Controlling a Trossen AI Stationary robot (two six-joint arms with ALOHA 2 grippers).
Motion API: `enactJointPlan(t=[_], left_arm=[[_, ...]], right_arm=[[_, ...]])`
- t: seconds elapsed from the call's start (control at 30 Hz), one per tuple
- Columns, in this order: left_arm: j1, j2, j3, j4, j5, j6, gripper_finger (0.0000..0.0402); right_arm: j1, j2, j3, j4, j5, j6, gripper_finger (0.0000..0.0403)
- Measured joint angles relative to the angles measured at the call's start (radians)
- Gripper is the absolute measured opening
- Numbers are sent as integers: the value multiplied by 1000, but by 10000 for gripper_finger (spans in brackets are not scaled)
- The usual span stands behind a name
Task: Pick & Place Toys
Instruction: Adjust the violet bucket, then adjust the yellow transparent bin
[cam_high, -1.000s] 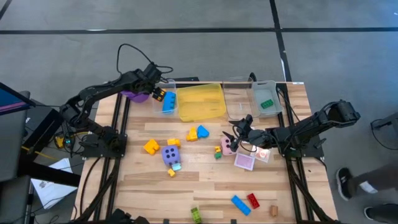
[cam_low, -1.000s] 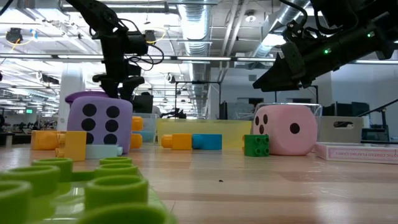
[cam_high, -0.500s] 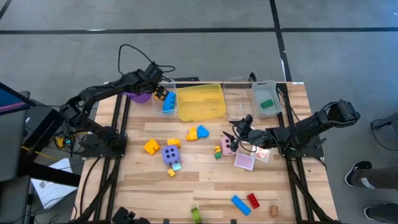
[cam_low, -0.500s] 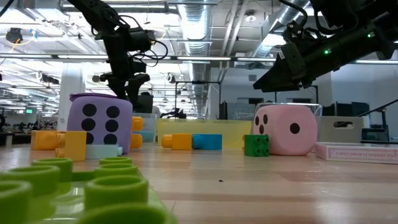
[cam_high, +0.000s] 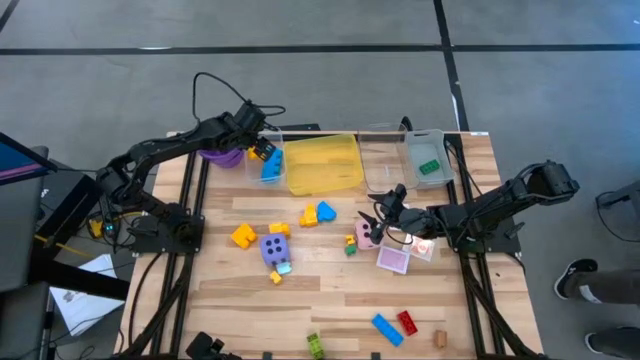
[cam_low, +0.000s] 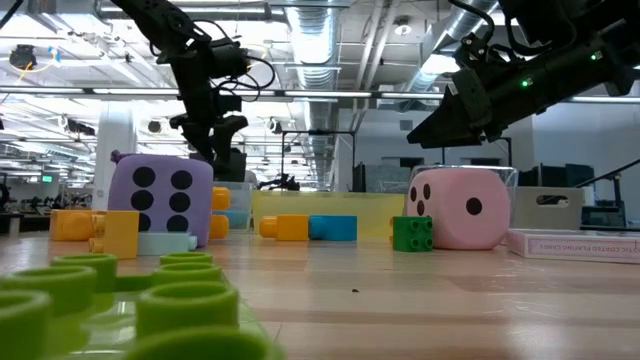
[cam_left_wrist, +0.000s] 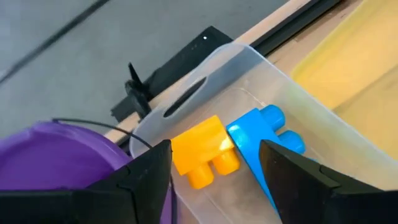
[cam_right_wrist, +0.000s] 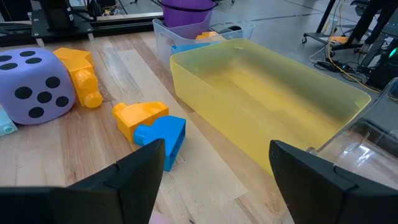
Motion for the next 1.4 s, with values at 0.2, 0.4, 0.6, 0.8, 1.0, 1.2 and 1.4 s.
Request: enactJointPlan(t=[0.2,0.4,0.6,0.8,1.0,1.2,1.4], left_arm=[[-15,0,0,16,-42,18,235],[-37,0,0,74,110,18,237],[-93,0,0,151,328,21,237],[-204,0,0,159,493,67,237],[-368,1,0,149,516,67,224],[-493,85,0,146,343,71,122],[-523,201,0,147,318,71,10]], right_arm=[[0,0,0,-2,0,0,282],[0,0,0,-6,0,0,282],[-1,0,0,-6,3,27,282],[-39,0,0,2,6,64,282],[-71,0,0,2,3,71,282],[-81,0,0,-2,1,69,282],[-76,0,0,-6,0,63,282]])
